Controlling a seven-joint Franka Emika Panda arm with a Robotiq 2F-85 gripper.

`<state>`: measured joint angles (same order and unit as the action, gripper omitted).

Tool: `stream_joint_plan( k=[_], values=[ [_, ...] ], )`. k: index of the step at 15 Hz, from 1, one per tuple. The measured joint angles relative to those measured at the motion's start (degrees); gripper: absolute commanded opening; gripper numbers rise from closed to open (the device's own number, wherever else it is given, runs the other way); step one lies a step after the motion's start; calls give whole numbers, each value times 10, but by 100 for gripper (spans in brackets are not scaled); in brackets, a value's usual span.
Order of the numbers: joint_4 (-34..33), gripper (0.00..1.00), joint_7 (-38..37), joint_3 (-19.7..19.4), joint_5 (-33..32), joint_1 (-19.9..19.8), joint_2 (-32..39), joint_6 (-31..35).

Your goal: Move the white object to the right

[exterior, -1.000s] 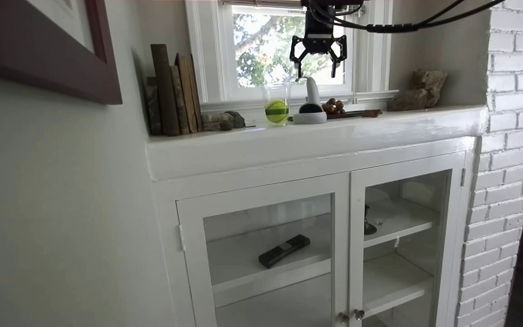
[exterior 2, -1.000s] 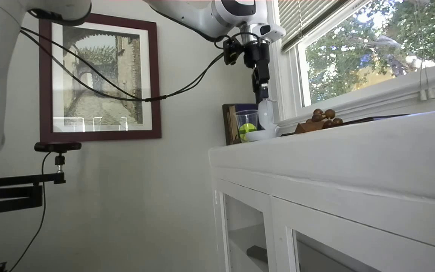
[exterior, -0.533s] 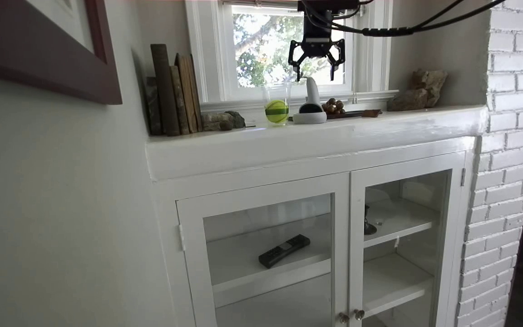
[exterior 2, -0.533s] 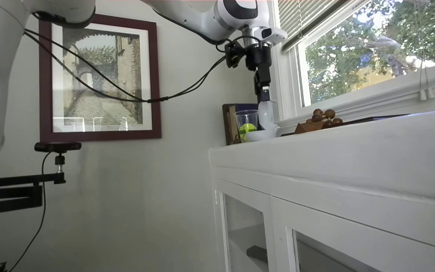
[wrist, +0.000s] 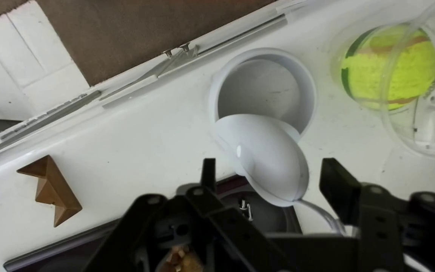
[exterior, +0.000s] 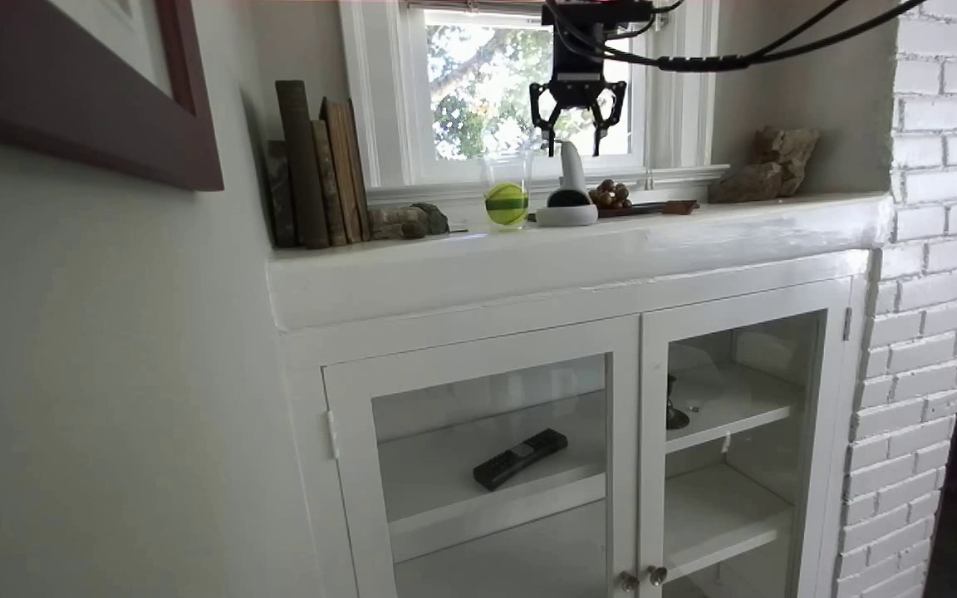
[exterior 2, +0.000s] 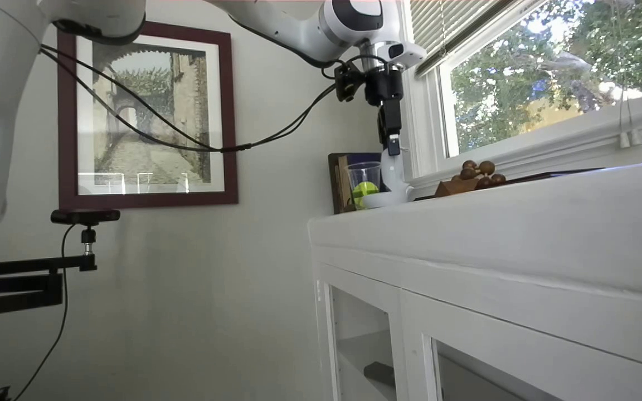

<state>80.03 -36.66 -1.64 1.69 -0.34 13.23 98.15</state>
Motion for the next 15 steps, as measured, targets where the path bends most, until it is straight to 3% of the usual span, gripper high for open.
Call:
stream_joint_plan(
  k=[5,15],
  values=[
    [-4,10,0,0,0,2,2,-1],
    [-14,8,-3,-2,-3,5,4,-19]
  ],
)
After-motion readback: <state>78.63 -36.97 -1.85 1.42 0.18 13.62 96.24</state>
